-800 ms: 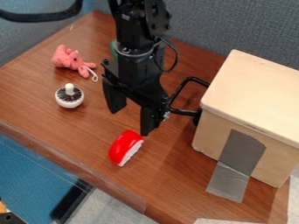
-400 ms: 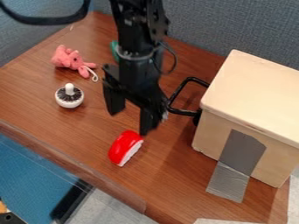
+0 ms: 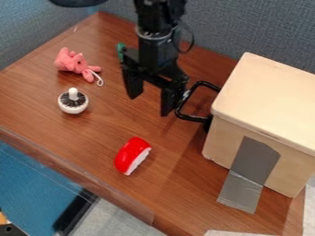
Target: Open the drawer
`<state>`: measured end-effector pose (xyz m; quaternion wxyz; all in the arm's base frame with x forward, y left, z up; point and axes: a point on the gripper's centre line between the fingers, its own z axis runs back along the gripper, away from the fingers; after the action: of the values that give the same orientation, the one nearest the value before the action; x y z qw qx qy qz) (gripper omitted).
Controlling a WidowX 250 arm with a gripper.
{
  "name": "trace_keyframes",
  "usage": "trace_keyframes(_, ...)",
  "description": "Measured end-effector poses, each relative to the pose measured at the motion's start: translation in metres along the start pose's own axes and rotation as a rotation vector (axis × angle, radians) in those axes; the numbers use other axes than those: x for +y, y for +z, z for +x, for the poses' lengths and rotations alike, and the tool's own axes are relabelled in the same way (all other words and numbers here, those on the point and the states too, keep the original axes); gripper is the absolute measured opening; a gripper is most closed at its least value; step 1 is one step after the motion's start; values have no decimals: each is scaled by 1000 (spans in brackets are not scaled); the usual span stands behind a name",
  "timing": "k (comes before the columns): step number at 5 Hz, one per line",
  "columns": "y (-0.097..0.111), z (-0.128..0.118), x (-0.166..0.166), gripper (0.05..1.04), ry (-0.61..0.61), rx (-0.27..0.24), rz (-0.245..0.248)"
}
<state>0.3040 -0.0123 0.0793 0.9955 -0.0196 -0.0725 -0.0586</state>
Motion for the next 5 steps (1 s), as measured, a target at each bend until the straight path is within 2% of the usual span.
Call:
trace_keyframes(3,-45,50,5,1000,59,43,24)
trace_keyframes(4,-56,59,1,1000,84,42,-8)
trace_keyframes(5,-58,62,-2,948,86,38,-22)
